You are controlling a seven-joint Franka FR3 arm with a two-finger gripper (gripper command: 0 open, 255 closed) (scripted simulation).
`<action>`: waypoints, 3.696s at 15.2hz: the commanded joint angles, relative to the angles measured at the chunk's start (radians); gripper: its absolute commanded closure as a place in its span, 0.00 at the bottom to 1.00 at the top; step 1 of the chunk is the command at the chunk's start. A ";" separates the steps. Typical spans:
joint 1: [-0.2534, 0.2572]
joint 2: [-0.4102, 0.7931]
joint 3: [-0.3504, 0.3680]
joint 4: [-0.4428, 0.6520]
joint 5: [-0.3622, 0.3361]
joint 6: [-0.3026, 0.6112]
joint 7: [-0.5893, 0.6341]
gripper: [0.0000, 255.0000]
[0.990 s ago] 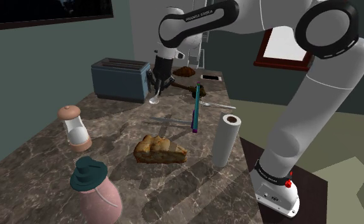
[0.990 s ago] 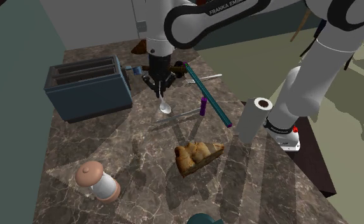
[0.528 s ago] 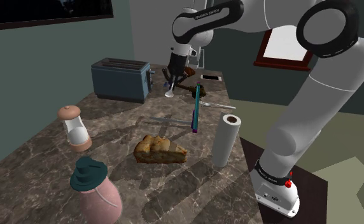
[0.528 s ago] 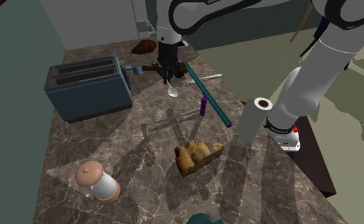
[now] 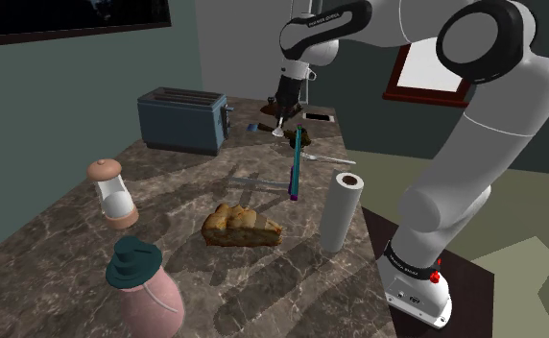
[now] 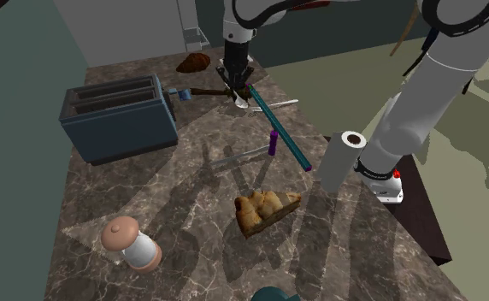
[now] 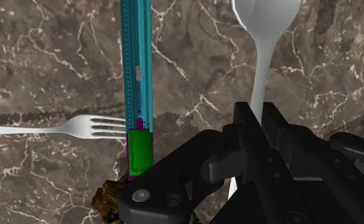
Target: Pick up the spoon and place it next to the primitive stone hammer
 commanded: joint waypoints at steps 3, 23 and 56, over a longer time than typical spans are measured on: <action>-0.045 0.041 -0.047 0.054 -0.010 -0.032 -0.085 1.00; -0.282 0.441 -0.216 0.616 -0.020 -0.270 -0.443 1.00; -0.287 0.536 -0.214 0.417 0.001 0.017 -0.511 1.00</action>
